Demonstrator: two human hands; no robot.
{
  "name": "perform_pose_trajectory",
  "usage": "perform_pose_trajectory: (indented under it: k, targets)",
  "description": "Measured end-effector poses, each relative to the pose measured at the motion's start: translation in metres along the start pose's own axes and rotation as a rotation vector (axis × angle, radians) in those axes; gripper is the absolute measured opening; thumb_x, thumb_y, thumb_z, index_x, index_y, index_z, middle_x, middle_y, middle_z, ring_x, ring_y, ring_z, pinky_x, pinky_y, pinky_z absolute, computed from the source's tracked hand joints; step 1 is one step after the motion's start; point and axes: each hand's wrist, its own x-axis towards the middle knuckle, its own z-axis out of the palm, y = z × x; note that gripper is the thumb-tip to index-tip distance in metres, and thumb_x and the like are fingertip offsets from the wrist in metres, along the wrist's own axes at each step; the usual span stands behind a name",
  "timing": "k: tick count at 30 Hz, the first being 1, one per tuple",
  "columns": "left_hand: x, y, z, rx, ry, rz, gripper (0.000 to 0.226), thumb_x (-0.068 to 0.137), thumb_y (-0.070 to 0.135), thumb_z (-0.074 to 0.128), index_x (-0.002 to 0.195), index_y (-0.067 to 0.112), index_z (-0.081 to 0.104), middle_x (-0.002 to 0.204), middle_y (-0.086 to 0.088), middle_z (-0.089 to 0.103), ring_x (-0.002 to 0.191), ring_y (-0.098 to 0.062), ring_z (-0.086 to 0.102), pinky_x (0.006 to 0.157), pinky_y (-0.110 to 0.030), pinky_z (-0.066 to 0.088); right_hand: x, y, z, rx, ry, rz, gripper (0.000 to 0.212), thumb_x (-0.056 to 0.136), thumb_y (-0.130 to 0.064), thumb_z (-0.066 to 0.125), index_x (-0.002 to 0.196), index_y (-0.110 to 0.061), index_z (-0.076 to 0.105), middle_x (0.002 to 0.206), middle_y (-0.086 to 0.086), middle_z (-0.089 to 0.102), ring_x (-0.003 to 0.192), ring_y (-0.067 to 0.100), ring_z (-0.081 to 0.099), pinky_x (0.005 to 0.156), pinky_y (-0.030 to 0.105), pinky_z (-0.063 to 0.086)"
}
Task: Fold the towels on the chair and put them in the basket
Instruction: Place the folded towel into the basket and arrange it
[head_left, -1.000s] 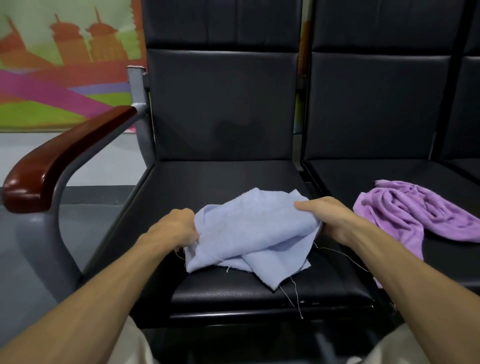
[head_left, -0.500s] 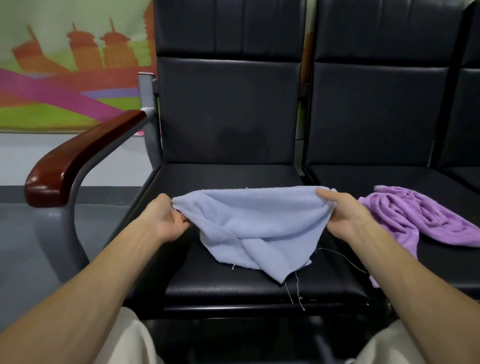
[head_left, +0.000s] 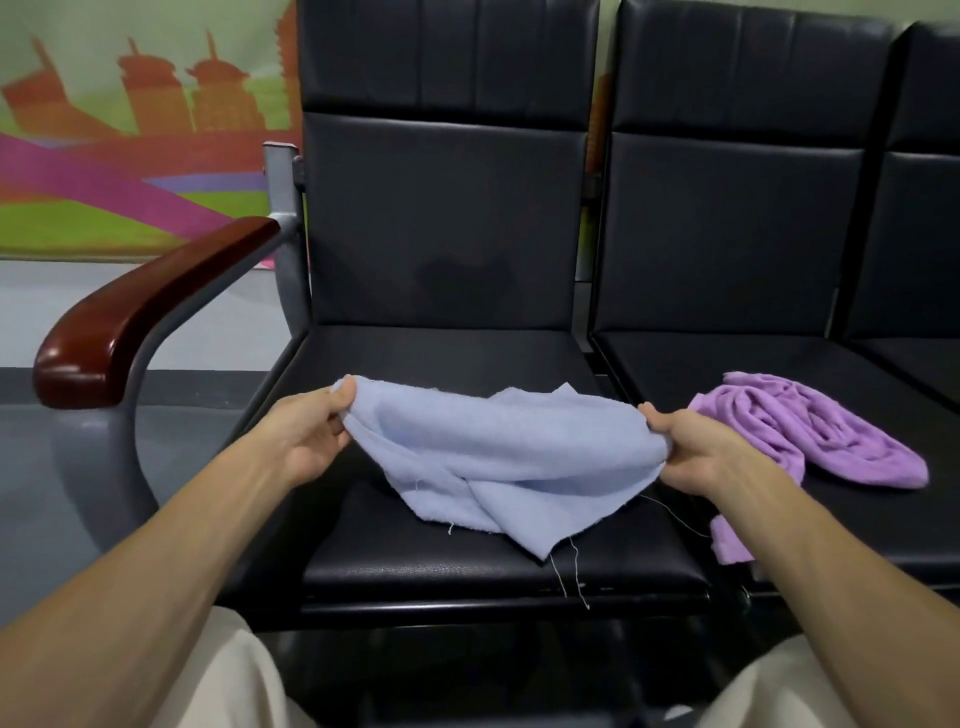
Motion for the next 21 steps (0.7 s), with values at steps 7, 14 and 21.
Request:
perform_pose_trajectory:
  k: [7, 14, 21]
  targets:
    - [-0.017, 0.005, -0.011, -0.054, -0.07, -0.061, 0.031, 0.101, 0.032, 0.045, 0.094, 0.008, 0.063, 0.071, -0.002, 0.073, 0.065, -0.013, 0.07, 0.069, -0.029, 0.049, -0.025, -0.013, 0.0, -0.002, -0.341, -0.116, 0.078, 0.048, 0.013, 0.071, 0.121, -0.012, 0.063, 0.12, 0.009, 0.06, 0.093, 0.014, 0.058, 0.072, 0.022, 0.057]
    - [-0.051, 0.025, 0.007, -0.259, -0.168, -0.007, 0.025, 0.096, 0.025, 0.055, 0.111, 0.007, 0.065, 0.11, -0.008, 0.072, 0.099, -0.016, 0.069, 0.081, -0.029, 0.052, -0.078, -0.019, 0.047, 0.005, -0.38, -0.206, 0.049, 0.084, 0.008, 0.034, 0.113, -0.011, 0.068, 0.115, 0.018, 0.068, 0.102, 0.032, 0.066, 0.082, 0.039, 0.057]
    - [-0.104, 0.123, 0.037, -0.143, -0.261, 0.256, 0.027, 0.101, 0.028, 0.045, 0.105, 0.01, 0.066, 0.097, -0.004, 0.075, 0.084, -0.012, 0.072, 0.069, -0.025, 0.056, -0.14, -0.077, 0.097, 0.323, -0.298, -0.476, 0.036, 0.085, 0.004, 0.048, 0.11, -0.011, 0.069, 0.091, 0.011, 0.069, 0.079, 0.019, 0.067, 0.085, 0.032, 0.056]
